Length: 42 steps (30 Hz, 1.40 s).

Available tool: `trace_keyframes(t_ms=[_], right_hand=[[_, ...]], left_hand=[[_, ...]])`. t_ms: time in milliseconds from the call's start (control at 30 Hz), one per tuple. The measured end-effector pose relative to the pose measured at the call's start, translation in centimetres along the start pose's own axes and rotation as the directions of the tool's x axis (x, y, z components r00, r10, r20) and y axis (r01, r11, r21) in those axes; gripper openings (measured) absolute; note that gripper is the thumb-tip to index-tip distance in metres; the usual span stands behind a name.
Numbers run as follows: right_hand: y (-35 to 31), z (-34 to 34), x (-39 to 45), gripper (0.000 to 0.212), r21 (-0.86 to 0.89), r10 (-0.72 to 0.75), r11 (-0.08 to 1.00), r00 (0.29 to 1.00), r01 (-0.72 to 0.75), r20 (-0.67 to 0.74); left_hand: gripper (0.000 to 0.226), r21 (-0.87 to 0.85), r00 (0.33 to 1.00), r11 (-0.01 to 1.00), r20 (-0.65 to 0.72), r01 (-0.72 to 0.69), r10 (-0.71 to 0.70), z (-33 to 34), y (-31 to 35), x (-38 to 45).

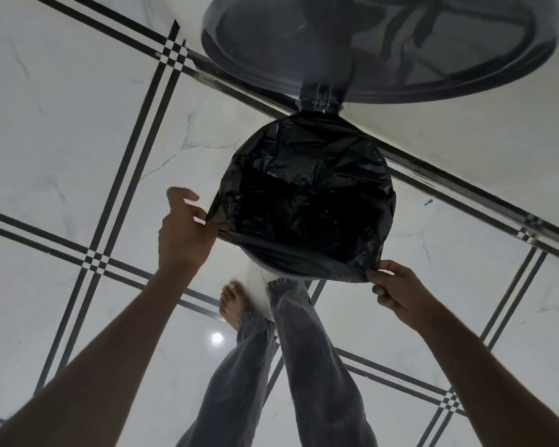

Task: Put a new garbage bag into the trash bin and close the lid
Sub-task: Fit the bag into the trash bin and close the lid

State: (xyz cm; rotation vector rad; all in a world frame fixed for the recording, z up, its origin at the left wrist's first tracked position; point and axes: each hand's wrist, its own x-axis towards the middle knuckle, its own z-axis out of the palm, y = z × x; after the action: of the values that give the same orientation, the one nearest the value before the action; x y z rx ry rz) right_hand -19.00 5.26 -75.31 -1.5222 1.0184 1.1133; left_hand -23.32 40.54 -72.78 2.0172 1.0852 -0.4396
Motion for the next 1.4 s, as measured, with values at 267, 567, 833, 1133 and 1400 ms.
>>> trace_keyframes(t_ms=[267,567,833,1133,1400], right_hand=[[-0.6,3.2,1.4,0.032,0.304,0.108,0.946,0.994,-0.11,0.02],[0.5,4.7,2.1,0.021,-0.038,0.096,0.994,0.97,-0.107,-0.223],[-1.0,5.0,1.8,0.02,0.521,0.098,0.853,0.991,-0.038,-0.089],[0.4,5.6,-0.2,0.03,0.835,-0.059,0.546,0.997,0.066,-0.04],[0.7,5.3,-1.2,0.046,0.812,-0.083,0.579,0.996,0.073,-0.03]], left_hand=[[0.024,-0.452,0.786,0.646,0.282,0.615,-0.551,2.4,0.6,0.0],[0.026,-0.418,0.795,0.679,0.241,0.603,-0.557,2.9,0.4,-0.9],[0.011,-0.344,0.893,0.824,0.171,0.45,-0.416,3.7,-3.2,-1.0],[0.033,-0.572,0.873,0.67,0.207,0.473,-0.441,5.7,-1.1,-1.0],[0.032,-0.777,0.822,0.349,0.354,0.524,-0.447,5.4,-1.5,-4.1]])
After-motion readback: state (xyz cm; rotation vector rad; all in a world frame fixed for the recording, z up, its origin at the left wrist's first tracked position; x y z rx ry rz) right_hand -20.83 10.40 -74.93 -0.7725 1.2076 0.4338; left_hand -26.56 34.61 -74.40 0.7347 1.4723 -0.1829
